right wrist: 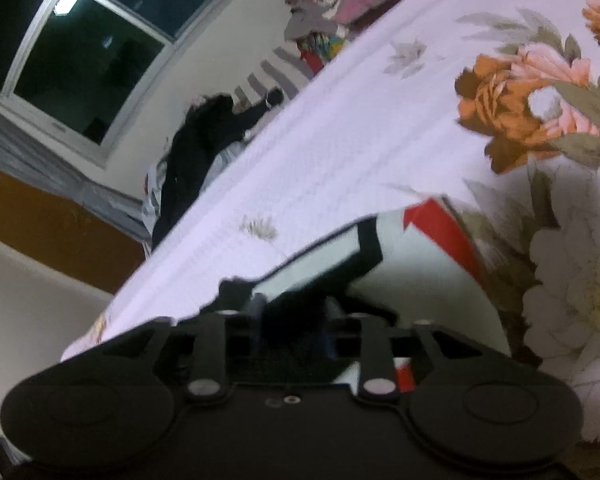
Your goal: Fold small clothes
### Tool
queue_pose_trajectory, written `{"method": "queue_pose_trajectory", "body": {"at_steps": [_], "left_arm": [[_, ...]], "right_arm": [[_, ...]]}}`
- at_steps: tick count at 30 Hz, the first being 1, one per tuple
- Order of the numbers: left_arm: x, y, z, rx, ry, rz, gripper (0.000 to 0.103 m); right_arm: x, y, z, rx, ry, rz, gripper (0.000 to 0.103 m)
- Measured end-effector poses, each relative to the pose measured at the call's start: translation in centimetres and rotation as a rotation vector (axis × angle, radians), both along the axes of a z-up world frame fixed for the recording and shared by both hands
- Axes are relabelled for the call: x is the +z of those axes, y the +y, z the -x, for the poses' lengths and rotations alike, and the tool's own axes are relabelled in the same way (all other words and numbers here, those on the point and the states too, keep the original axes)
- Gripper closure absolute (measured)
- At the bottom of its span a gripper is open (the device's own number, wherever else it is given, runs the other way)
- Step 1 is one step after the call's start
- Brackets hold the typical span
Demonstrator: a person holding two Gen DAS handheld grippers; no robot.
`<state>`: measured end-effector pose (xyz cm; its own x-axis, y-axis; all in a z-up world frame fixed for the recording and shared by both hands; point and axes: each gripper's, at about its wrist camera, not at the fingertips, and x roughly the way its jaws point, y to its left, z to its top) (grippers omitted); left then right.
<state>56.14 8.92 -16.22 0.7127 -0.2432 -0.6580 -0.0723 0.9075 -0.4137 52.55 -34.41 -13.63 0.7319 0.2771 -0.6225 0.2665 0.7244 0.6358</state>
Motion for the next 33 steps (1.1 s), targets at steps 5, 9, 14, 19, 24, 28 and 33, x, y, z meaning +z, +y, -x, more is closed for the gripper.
{"method": "queue_pose_trajectory", "body": {"at_steps": [5, 9, 14, 19, 24, 28, 33], "left_arm": [[0.1, 0.4, 0.3, -0.037, 0.000, -0.071, 0.032], [-1.2, 0.1, 1.4, -0.086, 0.036, -0.126, 0.032], [-2.7, -1.0, 2.5, -0.123, 0.076, -0.206, 0.069], [-3.3, -0.5, 4.1, -0.102, 0.072, -0.230, 0.094], [-3.9, 0.1, 5.6, -0.078, 0.053, -0.224, 0.096], [-2.9, -0.1, 6.2, -0.088, 0.023, -0.255, 0.096], [-0.3, -1.3, 7.6, -0.107, -0.071, -0.273, 0.096]], "right_arm": [[0.6, 0.0, 0.0, 0.036, -0.008, 0.062, 0.057], [-0.1, 0.6, -0.1, 0.081, 0.022, 0.140, 0.056], [-0.9, 2.3, -0.1, 0.132, 0.037, 0.257, 0.061], [-1.4, 3.0, 0.3, 0.160, 0.058, 0.361, 0.103], [-1.9, 1.9, 1.0, 0.095, 0.031, 0.363, 0.103], [-0.2, 2.9, 2.7, 0.119, -0.012, 0.370, 0.080], [1.2, 6.1, 5.2, 0.229, -0.053, 0.367, 0.080]]}}
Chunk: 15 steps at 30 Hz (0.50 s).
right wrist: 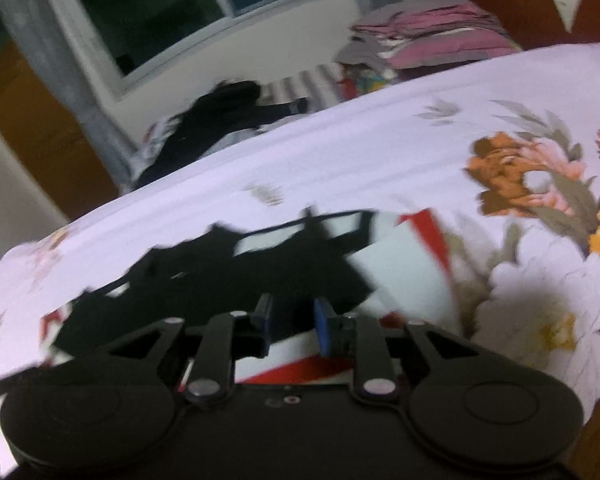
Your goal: Fold small clothes
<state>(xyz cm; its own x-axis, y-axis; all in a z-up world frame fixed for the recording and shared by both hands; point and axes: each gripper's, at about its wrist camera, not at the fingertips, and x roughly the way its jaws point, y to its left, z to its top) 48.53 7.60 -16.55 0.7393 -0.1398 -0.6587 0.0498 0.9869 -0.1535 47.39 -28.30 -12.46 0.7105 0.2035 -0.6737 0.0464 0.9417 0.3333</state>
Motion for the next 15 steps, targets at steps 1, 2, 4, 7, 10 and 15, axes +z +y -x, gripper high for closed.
{"method": "queue_pose_trajectory", "body": {"at_steps": [1, 2, 4, 7, 10, 15], "left_arm": [[0.5, -0.6, 0.2, -0.021, -0.006, 0.001, 0.096], [0.8, -1.2, 0.3, -0.043, -0.007, 0.009, 0.096], [1.1, -2.8, 0.5, -0.087, 0.003, 0.025, 0.096], [0.2, -5.1, 0.6, -0.129, 0.039, 0.036, 0.096], [-1.2, -6.1, 0.9, -0.125, 0.086, 0.023, 0.096], [-2.7, -5.2, 1.6, -0.073, 0.134, 0.021, 0.096]], "right_arm": [[0.1, 0.7, 0.2, 0.019, 0.000, 0.002, 0.080], [0.1, 1.5, 0.4, 0.038, 0.001, -0.003, 0.080], [0.1, 3.1, 0.7, 0.075, -0.002, -0.016, 0.080], [-0.3, 5.2, 1.2, 0.117, 0.008, -0.025, 0.080], [-0.8, 6.3, 1.7, 0.131, 0.027, -0.010, 0.080], [-1.9, 5.3, 2.9, 0.110, 0.051, 0.036, 0.079]]}}
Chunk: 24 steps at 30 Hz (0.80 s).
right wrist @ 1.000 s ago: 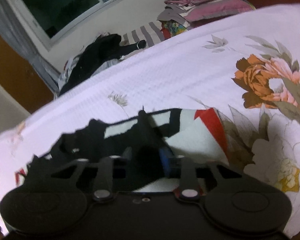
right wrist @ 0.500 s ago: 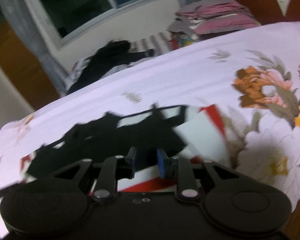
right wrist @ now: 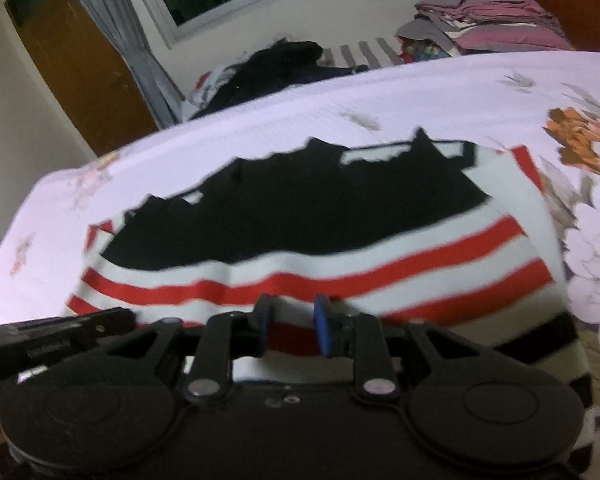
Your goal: Fold small clothes
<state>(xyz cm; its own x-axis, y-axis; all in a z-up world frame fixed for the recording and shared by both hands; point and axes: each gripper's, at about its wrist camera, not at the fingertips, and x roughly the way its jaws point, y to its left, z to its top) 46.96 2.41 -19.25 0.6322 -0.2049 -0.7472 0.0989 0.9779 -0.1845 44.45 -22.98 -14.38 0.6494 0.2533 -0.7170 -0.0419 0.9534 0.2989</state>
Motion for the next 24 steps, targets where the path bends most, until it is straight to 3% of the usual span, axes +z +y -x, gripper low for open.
{"method": "queue_pose_trajectory", "body": {"at_steps": [9, 13, 17, 24], "left_arm": [[0.1, 1.5, 0.9, 0.029, 0.018, -0.046, 0.096], [0.2, 1.6, 1.1, 0.030, 0.023, -0.063, 0.096], [0.7, 1.2, 1.2, 0.036, 0.024, -0.084, 0.096], [1.8, -0.7, 2.4, 0.005, 0.005, -0.103, 0.096]], "right_arm": [[-0.1, -4.7, 3.3, -0.084, -0.006, 0.113, 0.082], [-0.6, -6.2, 4.7, -0.094, -0.006, 0.113, 0.082], [0.5, -5.6, 5.2, -0.091, -0.022, 0.104, 0.074], [1.7, -1.3, 4.9, 0.024, -0.067, 0.050, 0.074]]}}
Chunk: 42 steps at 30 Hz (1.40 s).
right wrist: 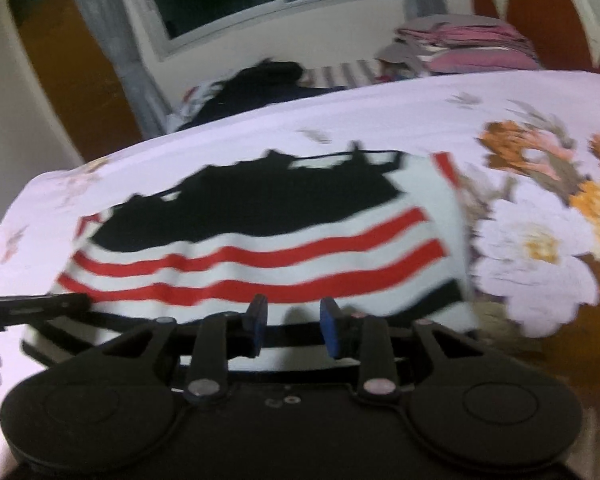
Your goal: Fold small clothes
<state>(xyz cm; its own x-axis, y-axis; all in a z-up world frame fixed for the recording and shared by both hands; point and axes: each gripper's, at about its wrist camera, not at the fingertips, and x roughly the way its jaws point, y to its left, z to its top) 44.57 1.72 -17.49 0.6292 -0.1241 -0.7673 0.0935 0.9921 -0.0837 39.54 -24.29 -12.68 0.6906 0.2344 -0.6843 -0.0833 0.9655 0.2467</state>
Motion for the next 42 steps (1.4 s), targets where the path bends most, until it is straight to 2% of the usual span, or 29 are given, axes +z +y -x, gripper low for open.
{"method": "queue_pose_trajectory", "body": {"at_steps": [3, 6, 11, 14, 15, 17, 18, 19, 20, 22, 24, 27, 30, 33, 38, 40, 42], "left_arm": [[-0.5, 0.3, 0.8, 0.005, -0.002, -0.012, 0.094], [-1.1, 1.5, 1.5, 0.027, -0.001, 0.008, 0.092], [-1.4, 3.0, 2.5, 0.037, 0.005, 0.037, 0.092], [-1.0, 4.1, 3.4, 0.051, 0.019, 0.087, 0.092], [-0.7, 4.6, 3.9, 0.062, 0.032, 0.116, 0.092], [-0.5, 5.5, 4.8, 0.089, 0.065, 0.193, 0.074], [-0.4, 5.9, 5.3, 0.100, 0.074, 0.225, 0.045], [-0.3, 6.3, 5.9, 0.118, 0.079, 0.248, 0.023], [-0.2, 6.6, 6.5, 0.135, 0.074, 0.257, 0.019], [-0.2, 6.9, 7.3, 0.143, 0.068, 0.284, 0.017], [-0.9, 7.6, 7.6, 0.164, 0.100, 0.342, 0.017], [-2.8, 9.1, 7.4, 0.231, 0.151, 0.513, 0.017], [-4.7, 10.1, 7.0, 0.291, 0.173, 0.632, 0.017], [-5.8, 10.5, 6.2, 0.329, 0.131, 0.724, 0.017], [-6.8, 10.2, 3.9, 0.352, 0.067, 0.788, 0.016], [-7.1, 9.7, 3.0, 0.348, 0.030, 0.792, 0.016], [-7.3, 9.2, 2.3, 0.356, 0.004, 0.793, 0.017]], "right_arm": [[-0.6, 1.6, -0.2, 0.038, 0.018, -0.015, 0.074], [-1.5, 2.5, 0.3, 0.059, 0.040, 0.040, 0.074], [-2.8, 1.7, 1.9, 0.052, 0.053, 0.103, 0.075], [-2.3, 1.4, 2.3, 0.027, 0.061, 0.090, 0.074], [-1.8, 1.4, 2.3, 0.014, 0.054, 0.068, 0.071], [-0.7, 1.8, 2.3, 0.000, 0.024, 0.037, 0.066], [-0.2, 2.4, 2.2, 0.005, 0.007, 0.036, 0.064], [0.1, 2.9, 2.1, 0.013, -0.001, 0.035, 0.063], [0.4, 3.7, 2.0, 0.026, -0.010, 0.029, 0.063], [0.7, 4.8, 1.6, 0.047, -0.014, 0.028, 0.063], [0.8, 5.8, 1.2, 0.055, -0.020, 0.035, 0.063], [0.6, 6.6, 0.5, 0.044, -0.019, 0.037, 0.063], [0.4, 7.1, -0.2, 0.023, -0.019, 0.047, 0.063], [-0.1, 7.5, -1.3, 0.000, -0.007, 0.048, 0.063], [-1.3, 7.7, -3.0, -0.042, 0.009, 0.083, 0.063], [-2.3, 8.0, -3.4, -0.036, 0.038, 0.101, 0.063], [-2.9, 8.6, -3.4, -0.017, 0.029, 0.147, 0.063]]}}
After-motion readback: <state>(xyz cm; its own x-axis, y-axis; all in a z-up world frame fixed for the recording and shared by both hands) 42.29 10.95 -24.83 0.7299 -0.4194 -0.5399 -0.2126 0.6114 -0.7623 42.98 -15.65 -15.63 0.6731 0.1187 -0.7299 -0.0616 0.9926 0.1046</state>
